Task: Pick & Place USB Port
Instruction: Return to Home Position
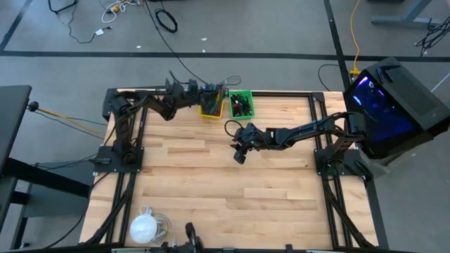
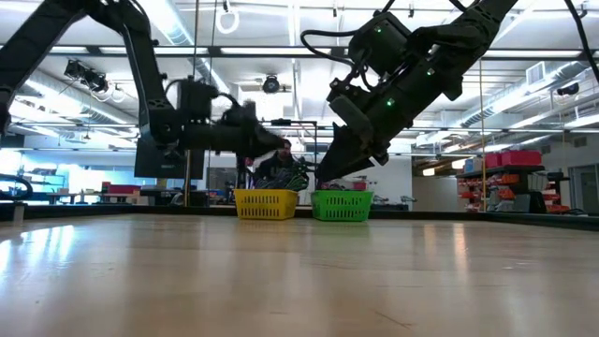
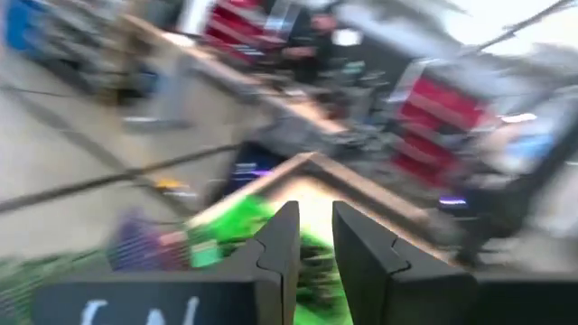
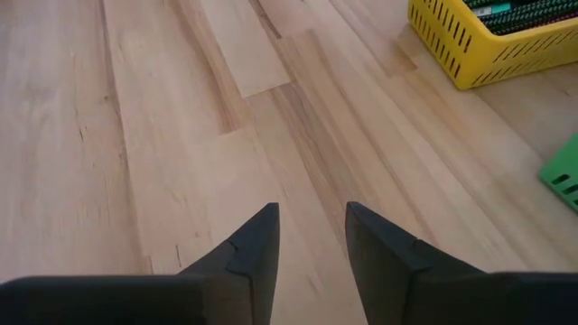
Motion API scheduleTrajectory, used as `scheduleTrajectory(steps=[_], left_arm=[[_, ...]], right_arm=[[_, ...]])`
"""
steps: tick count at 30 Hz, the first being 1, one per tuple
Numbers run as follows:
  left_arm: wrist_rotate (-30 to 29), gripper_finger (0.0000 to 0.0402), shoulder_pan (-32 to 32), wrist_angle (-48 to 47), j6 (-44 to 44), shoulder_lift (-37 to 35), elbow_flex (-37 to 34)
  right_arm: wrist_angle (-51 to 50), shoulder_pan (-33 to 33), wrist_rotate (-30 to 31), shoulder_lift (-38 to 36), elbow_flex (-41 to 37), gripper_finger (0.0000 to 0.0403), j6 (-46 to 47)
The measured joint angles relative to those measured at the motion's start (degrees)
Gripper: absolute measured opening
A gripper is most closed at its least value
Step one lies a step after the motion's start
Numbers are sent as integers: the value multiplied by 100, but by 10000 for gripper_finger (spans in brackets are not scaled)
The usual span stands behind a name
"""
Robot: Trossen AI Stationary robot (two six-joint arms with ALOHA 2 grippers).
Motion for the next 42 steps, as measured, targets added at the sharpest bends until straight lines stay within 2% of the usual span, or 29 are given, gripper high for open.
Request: scheduleTrajectory(steps=[6, 8, 10, 17, 23, 27, 29, 31, 35, 37, 39, 42], left_arm=[[2592, 71, -26, 218, -751, -730, -12], [3041, 67, -116, 226, -927, -1106, -186], [3185, 61, -193, 205, -891, -1524, -516], [2724, 33, -208, 186, -522, -3292, -2512], [2157, 14, -307, 181, -506, -4634, -4004], [2534, 9, -378, -889, -481, -5263, -4080], [2658, 8, -446, -1388, -153, -5468, -4081], [2559, 5, -474, -2070, 239, -5673, -4081], [1674, 3, -576, -3553, 1115, -5998, -4081], [1310, 3, -668, -3961, 1312, -6143, -4081], [1125, 2, -804, -4338, 1312, -6227, -4081], [1080, 2, -1037, -4383, 1208, -6435, -4081]], right_arm=[[-114, -1, 6, -1, 0, 131, -244], [-118, 0, 8, 0, 0, 131, -418], [-124, 0, 13, -1, 0, 131, -525], [-416, 0, 66, -353, 0, 131, -481], [-899, 88, 992, -1157, 0, 131, -765], [-1861, 225, 1472, -1934, 0, 131, -421], [-2350, 318, 1552, -2365, -49, 131, -180], [-2412, 448, 1554, -2820, -324, 131, 47], [-1256, 734, 1503, -3706, -1371, 131, 228], [-537, 790, 1483, -4037, -1940, 131, 273], [-45, 815, 1431, -4267, -2425, 131, 433], [243, 824, 1189, -4568, -2912, 131, 515]])
